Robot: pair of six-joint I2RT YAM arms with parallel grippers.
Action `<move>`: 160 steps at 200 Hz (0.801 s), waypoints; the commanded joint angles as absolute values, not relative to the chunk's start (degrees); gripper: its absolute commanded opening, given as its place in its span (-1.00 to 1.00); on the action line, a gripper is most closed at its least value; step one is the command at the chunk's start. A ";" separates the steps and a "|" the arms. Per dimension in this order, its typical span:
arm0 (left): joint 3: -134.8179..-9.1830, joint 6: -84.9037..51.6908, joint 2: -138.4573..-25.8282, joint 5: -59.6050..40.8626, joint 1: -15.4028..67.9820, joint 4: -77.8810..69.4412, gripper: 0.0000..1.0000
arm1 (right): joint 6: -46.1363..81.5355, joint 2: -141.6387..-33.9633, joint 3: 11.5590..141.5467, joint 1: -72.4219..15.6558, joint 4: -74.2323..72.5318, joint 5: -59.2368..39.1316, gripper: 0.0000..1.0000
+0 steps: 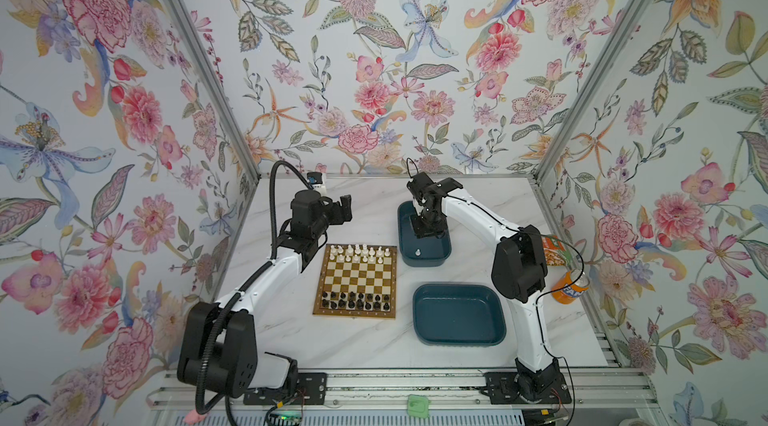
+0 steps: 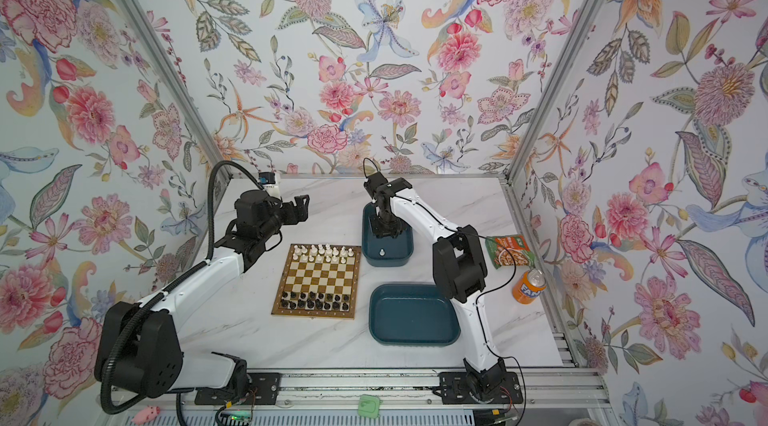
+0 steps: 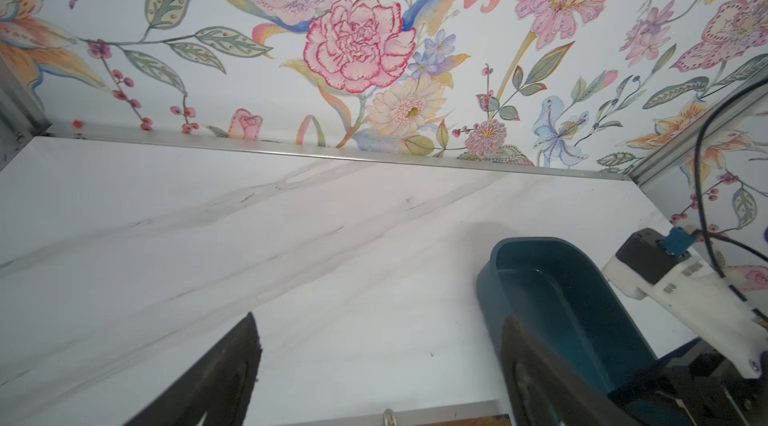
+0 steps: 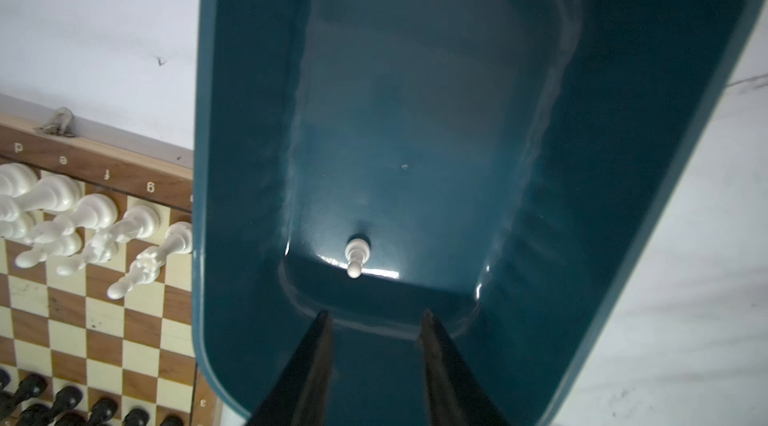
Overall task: Set up the chess pieces on the board
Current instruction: 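Move the right gripper back over the farther tub while the left arm shifts, then lower the right gripper into the farther tub and close on the last white pawn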
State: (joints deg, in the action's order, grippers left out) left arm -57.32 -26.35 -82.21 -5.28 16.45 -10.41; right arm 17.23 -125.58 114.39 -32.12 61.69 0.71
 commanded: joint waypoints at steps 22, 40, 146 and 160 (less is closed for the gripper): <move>-69.26 -25.59 -92.57 -3.10 20.26 -7.70 0.81 | 14.32 -126.51 112.38 -30.06 60.79 -3.94 -0.37; -71.83 -24.25 -94.78 -2.69 21.38 -7.27 0.82 | 14.19 -127.23 111.57 -30.23 60.42 -5.36 -0.38; -77.51 -20.09 -100.98 -4.68 21.45 -7.21 0.80 | 15.89 -129.41 108.45 -31.64 58.11 -7.13 -0.29; -77.69 -19.77 -101.16 -4.86 21.38 -7.13 0.80 | 16.06 -129.81 108.76 -31.90 58.14 -7.12 -0.31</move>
